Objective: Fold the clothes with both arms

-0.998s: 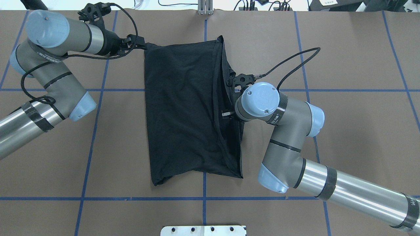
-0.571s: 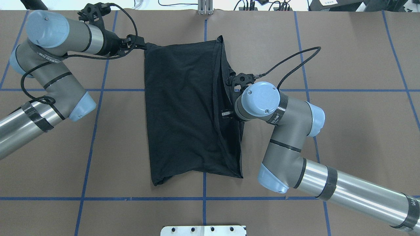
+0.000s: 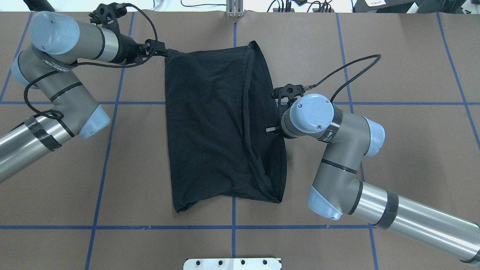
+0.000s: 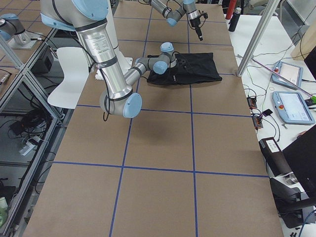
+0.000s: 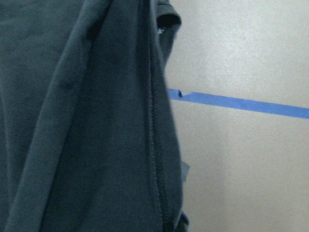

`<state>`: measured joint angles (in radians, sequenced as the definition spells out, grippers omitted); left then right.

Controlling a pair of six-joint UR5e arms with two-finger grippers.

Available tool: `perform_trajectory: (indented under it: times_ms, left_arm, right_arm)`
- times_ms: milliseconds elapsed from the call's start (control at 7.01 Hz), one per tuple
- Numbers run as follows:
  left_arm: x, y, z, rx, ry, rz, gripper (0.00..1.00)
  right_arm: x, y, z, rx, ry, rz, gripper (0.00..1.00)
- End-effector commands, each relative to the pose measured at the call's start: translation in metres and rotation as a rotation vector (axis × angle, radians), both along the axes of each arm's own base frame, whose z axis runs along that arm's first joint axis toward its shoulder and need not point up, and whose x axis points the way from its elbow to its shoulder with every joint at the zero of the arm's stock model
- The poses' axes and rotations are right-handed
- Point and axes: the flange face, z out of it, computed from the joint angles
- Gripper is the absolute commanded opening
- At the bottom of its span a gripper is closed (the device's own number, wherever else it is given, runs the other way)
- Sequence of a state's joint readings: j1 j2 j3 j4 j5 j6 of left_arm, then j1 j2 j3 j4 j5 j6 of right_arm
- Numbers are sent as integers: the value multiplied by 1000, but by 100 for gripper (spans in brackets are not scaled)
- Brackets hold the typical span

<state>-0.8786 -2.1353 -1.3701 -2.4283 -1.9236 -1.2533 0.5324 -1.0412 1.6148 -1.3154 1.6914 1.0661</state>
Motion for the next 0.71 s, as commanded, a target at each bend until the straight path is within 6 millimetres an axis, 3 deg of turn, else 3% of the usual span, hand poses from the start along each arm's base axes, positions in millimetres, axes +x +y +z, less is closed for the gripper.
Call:
perform_trajectory:
  times_ms: [0,143,285,428,571]
  left_arm:
    - [1,1,1,-1,-1,1,100]
    - [1,0,0,0,0,1,100]
    - [1,0,0,0,0,1,100]
    - [1,1,0,-1,0,3,100]
    - [1,1,0,1,0,3,100]
  right_arm:
    - [13,-10,9,-18,1,10,14]
    - [20,-16,8,-39,-13,1,18]
    - [21,-17,8,-37,-14,2,88]
    - [27,-19,-4,-33,-36,19,100]
    - [36,-22,-21,-16,-65,28,100]
